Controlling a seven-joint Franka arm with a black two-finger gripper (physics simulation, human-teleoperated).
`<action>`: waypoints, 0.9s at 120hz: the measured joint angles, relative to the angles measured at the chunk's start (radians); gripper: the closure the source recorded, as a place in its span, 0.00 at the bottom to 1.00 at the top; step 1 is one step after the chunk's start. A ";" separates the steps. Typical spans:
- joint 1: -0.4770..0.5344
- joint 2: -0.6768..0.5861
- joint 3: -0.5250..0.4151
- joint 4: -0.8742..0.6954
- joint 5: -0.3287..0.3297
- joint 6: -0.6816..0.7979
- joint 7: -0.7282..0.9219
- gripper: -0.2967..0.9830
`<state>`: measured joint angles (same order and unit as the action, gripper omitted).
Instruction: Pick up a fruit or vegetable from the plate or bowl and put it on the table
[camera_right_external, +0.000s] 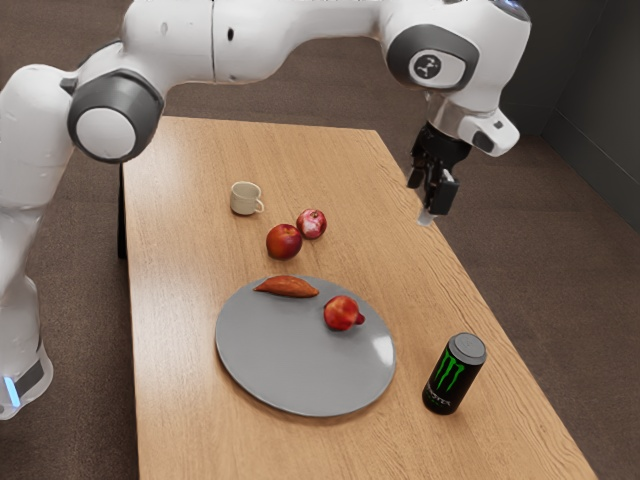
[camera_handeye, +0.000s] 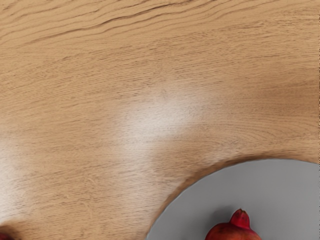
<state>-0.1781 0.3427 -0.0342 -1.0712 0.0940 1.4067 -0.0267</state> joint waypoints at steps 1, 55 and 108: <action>0.000 0.001 0.000 0.000 -0.001 0.002 0.000 0.23; -0.026 -0.222 0.005 -0.512 -0.110 0.265 -0.001 0.23; -0.026 -0.352 0.001 -0.809 -0.131 0.489 0.001 0.23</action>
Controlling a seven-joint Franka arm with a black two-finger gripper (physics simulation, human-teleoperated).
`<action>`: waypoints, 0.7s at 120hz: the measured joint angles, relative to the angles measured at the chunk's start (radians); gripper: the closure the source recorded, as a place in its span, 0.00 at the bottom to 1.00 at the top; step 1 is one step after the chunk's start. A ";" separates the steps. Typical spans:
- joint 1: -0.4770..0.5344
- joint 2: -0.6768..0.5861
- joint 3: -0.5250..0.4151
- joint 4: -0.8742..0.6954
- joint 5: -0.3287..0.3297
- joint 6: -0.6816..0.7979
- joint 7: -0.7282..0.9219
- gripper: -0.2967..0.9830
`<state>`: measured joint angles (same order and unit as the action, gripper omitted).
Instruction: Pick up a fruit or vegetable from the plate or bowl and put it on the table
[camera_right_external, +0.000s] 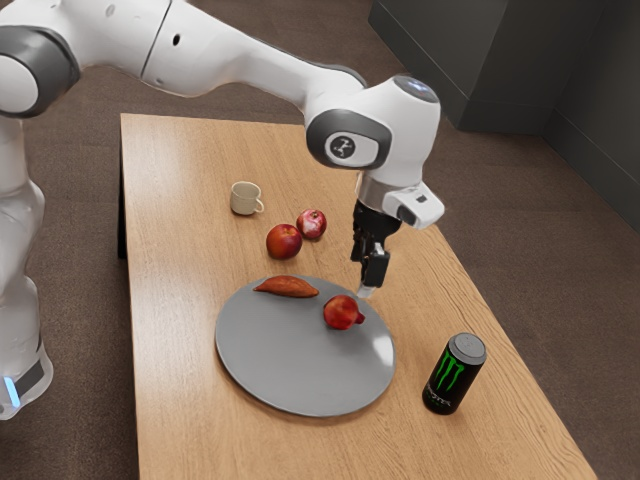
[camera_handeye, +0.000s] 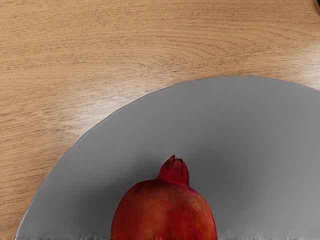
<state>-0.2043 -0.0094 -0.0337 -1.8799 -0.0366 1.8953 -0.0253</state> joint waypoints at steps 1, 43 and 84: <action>0.000 -0.001 0.000 -0.003 0.000 0.002 0.000 0.23; 0.004 -0.032 -0.007 -0.100 -0.001 0.053 0.002 0.23; -0.002 -0.014 -0.007 -0.129 -0.004 0.079 0.003 0.23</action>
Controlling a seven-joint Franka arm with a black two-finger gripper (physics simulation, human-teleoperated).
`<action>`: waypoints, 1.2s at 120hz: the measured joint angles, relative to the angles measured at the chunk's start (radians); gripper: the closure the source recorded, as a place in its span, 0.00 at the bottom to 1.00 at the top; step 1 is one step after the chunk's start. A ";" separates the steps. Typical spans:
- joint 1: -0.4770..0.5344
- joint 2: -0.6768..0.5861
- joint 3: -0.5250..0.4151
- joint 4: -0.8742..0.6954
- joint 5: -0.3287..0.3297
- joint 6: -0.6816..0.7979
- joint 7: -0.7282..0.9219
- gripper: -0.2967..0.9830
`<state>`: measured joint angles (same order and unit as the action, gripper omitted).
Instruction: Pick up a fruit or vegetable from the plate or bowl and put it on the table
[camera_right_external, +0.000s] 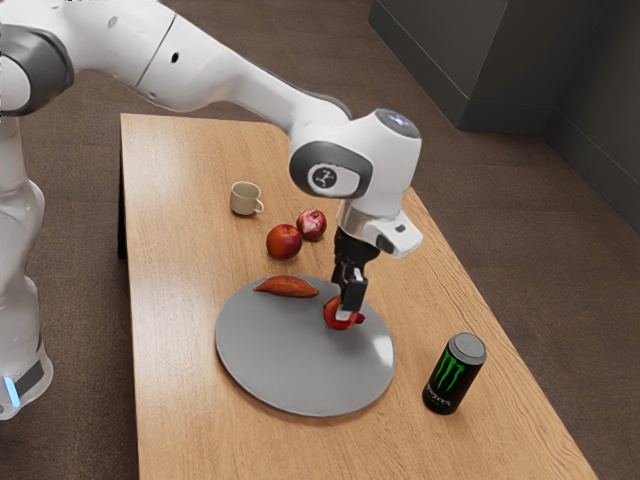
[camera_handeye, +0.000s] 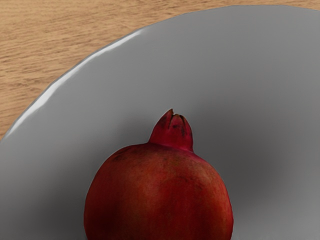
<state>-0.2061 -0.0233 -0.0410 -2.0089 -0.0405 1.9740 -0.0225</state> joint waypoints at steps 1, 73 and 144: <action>0.000 0.001 0.000 0.000 0.000 0.000 0.000 0.23; 0.004 0.053 0.003 0.005 -0.003 0.009 0.001 0.23; 0.001 -0.017 0.012 0.027 -0.003 0.009 -0.010 0.50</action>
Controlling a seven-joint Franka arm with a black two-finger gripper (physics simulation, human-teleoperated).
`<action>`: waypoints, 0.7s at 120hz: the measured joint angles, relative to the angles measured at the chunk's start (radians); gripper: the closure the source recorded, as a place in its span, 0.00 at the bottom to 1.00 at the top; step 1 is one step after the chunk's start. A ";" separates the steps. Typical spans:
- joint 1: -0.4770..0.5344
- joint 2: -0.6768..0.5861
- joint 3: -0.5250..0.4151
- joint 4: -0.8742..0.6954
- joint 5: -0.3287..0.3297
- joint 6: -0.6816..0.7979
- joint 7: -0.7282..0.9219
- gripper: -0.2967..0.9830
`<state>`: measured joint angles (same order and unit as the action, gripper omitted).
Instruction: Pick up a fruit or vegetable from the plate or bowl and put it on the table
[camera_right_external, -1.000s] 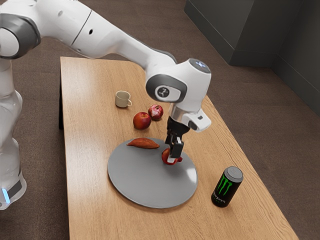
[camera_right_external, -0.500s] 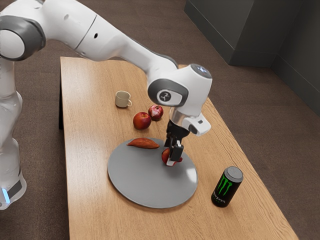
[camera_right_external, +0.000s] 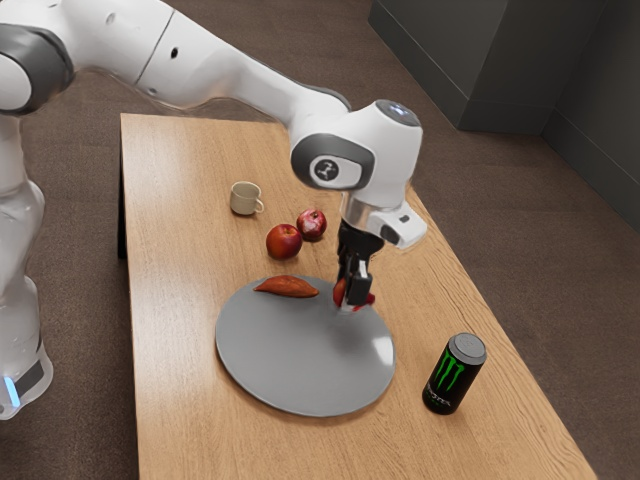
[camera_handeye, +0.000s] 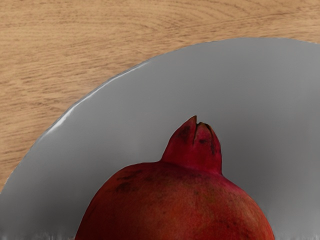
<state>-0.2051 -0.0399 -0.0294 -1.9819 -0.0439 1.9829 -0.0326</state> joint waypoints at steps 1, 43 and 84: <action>-0.003 -0.003 0.003 0.005 0.000 -0.001 0.000 0.50; 0.183 0.216 0.052 0.441 0.001 -0.152 -0.002 0.50; 0.232 0.298 0.052 0.493 -0.002 -0.218 0.001 0.30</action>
<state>0.0274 0.2582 0.0230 -1.4885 -0.0460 1.7651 -0.0313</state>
